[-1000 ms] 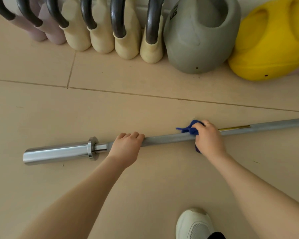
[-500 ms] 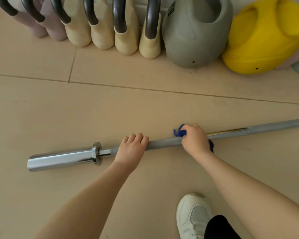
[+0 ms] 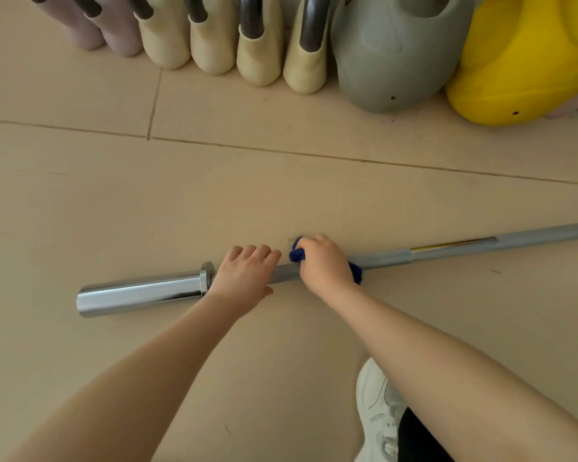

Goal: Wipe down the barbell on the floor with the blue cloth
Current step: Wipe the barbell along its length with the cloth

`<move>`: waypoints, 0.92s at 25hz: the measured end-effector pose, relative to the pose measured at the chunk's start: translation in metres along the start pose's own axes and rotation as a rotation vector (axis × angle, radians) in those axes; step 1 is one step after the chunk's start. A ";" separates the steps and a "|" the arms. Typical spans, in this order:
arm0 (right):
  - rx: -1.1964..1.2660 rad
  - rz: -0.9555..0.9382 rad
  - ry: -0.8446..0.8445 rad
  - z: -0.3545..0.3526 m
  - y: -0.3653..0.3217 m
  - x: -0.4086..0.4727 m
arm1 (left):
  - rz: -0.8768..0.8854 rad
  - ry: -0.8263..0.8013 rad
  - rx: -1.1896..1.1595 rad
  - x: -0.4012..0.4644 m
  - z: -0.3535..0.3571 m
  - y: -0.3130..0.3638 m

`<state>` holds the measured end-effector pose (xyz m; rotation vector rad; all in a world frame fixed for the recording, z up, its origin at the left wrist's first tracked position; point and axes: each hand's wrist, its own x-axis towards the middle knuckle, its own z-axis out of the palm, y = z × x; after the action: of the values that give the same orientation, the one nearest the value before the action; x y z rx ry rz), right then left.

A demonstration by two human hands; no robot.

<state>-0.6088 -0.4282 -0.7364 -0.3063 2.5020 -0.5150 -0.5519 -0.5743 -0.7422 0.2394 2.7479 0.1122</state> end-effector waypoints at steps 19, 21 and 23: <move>-0.039 0.028 -0.066 0.054 -0.098 -0.032 | -0.197 -0.168 -0.147 -0.075 0.018 -0.042; -0.020 -0.094 -0.121 0.065 -0.110 -0.039 | -0.177 -0.202 -0.278 -0.077 0.013 -0.049; -0.037 -0.110 -0.148 0.055 -0.089 -0.031 | -0.147 -0.225 -0.357 -0.077 0.009 -0.055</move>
<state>-0.5426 -0.5144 -0.7262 -0.4807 2.3625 -0.4716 -0.4867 -0.6420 -0.7285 -0.0454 2.4574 0.4985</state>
